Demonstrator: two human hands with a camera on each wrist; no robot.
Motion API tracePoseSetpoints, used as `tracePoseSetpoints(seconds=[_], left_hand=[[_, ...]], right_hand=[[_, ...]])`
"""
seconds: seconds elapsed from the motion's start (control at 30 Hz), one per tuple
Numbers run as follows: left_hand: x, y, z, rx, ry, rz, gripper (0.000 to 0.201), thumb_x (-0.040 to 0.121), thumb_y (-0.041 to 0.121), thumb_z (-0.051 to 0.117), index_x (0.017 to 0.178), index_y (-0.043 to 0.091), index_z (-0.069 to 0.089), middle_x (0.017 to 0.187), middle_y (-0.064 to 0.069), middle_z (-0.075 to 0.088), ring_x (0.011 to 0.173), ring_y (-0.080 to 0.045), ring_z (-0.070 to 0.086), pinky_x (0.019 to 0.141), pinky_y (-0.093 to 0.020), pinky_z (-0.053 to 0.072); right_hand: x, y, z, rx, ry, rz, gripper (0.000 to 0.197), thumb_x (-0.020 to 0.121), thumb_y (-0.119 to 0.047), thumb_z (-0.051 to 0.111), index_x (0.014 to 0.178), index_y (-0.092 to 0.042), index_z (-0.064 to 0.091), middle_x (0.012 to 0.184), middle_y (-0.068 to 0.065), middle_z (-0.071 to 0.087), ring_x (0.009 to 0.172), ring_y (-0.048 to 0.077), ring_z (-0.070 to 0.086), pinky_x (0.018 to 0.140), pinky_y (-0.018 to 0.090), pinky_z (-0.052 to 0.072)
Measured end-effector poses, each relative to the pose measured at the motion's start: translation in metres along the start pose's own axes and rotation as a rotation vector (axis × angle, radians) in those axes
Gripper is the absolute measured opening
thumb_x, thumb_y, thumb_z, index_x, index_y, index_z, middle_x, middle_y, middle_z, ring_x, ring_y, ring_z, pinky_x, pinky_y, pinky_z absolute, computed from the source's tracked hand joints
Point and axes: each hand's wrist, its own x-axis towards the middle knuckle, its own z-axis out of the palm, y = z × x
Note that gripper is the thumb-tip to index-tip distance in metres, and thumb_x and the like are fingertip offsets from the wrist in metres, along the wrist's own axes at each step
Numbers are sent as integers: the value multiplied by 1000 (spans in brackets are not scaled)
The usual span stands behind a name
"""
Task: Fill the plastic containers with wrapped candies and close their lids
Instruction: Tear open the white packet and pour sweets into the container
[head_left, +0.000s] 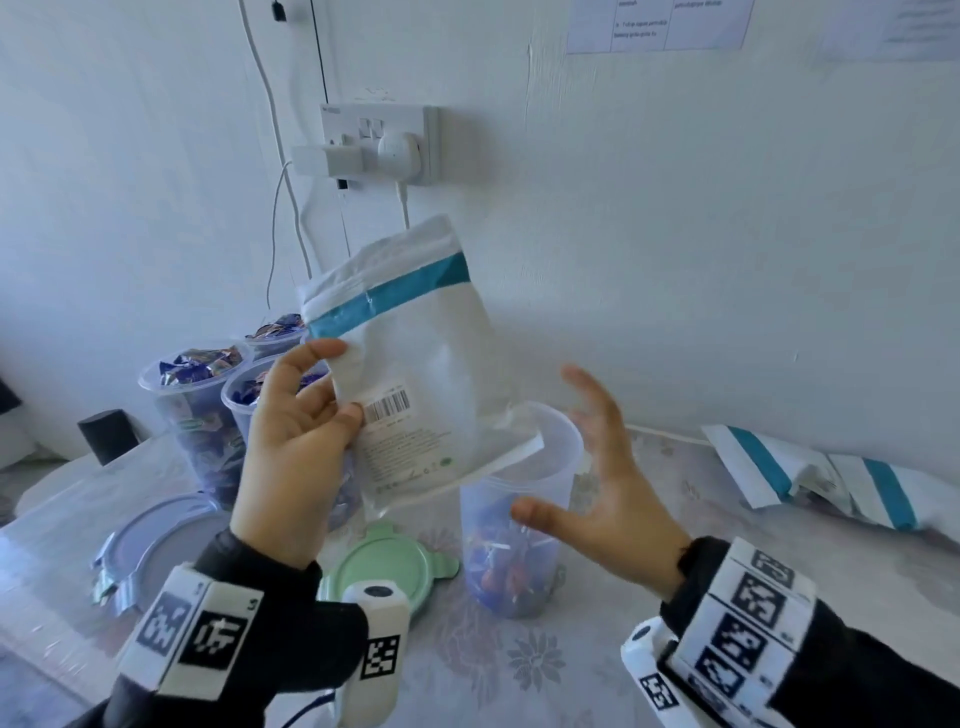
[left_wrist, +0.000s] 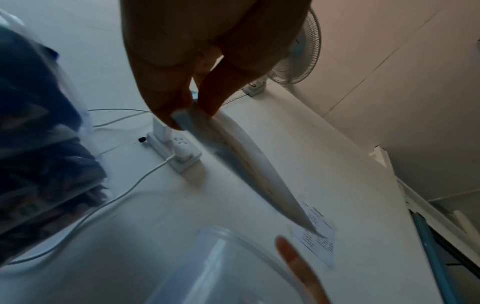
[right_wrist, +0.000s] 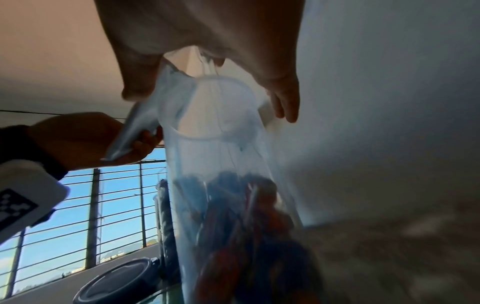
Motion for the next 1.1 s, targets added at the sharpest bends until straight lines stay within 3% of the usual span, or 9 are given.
tracePoseSetpoints(seconds=[0.1,0.2,0.27,0.47,0.6,0.8,0.93,1.0,1.1], left_hand=[[-1,-7,-8,11,-28,-42,46,88,-19,37,101,21,57,81,4,72,74,-6,66,64,-17,55],[-2,-14,-8,19,-57,-63,50,88,-19,38,104,23,59,87,2,70,80,-9,65,68,-18,55],[-2,-20,-7,18,-66,-81,50,87,-20,39,105,22,59,85,3,71,80,-7,66,68,-17,54],[1,-48,3,162,-140,-178,52,83,-26,38,103,18,59,94,-7,65,73,-3,65,65,-16,54],[8,-81,17,427,-323,-353,52,84,-22,41,99,25,59,99,-9,61,79,-16,63,64,-22,55],[18,-117,49,771,-605,-524,43,84,-12,53,112,21,52,93,4,52,86,-14,54,76,-23,48],[26,-129,56,1069,-690,-393,46,88,3,54,129,22,48,131,-7,44,115,-23,48,96,-26,39],[27,-125,60,965,-574,-276,37,96,16,46,132,26,46,138,-5,41,125,-23,43,105,-33,34],[20,-102,69,477,-411,-170,30,100,26,37,128,30,46,129,6,50,120,-12,47,99,-28,36]], right_hand=[[-2,15,2,50,-97,88,85,57,-61,74,125,-63,24,133,-44,27,128,-17,28,101,12,30],[-1,25,-6,171,-49,149,77,57,-49,83,121,-49,41,127,-32,45,122,-2,47,97,27,46],[-2,27,-16,200,0,175,77,58,-41,86,122,-46,42,129,-18,51,117,8,55,92,28,51],[-6,22,-67,79,207,182,78,49,-41,80,116,-52,41,120,-18,54,106,3,58,82,18,48],[-7,18,-90,61,276,169,85,47,-41,88,118,-50,42,116,-16,54,106,0,58,77,11,49],[-8,20,-80,152,245,164,82,56,-27,90,121,-42,42,123,-3,56,102,-7,59,76,11,48],[-11,29,-59,188,149,188,82,52,-35,85,120,-47,41,126,-8,55,109,2,59,84,21,52],[-13,34,-51,202,114,194,82,52,-38,83,122,-46,40,127,-7,54,115,5,56,91,27,51],[-16,38,-44,191,86,225,87,54,-40,89,124,-49,39,130,-7,52,118,7,54,97,35,50]])
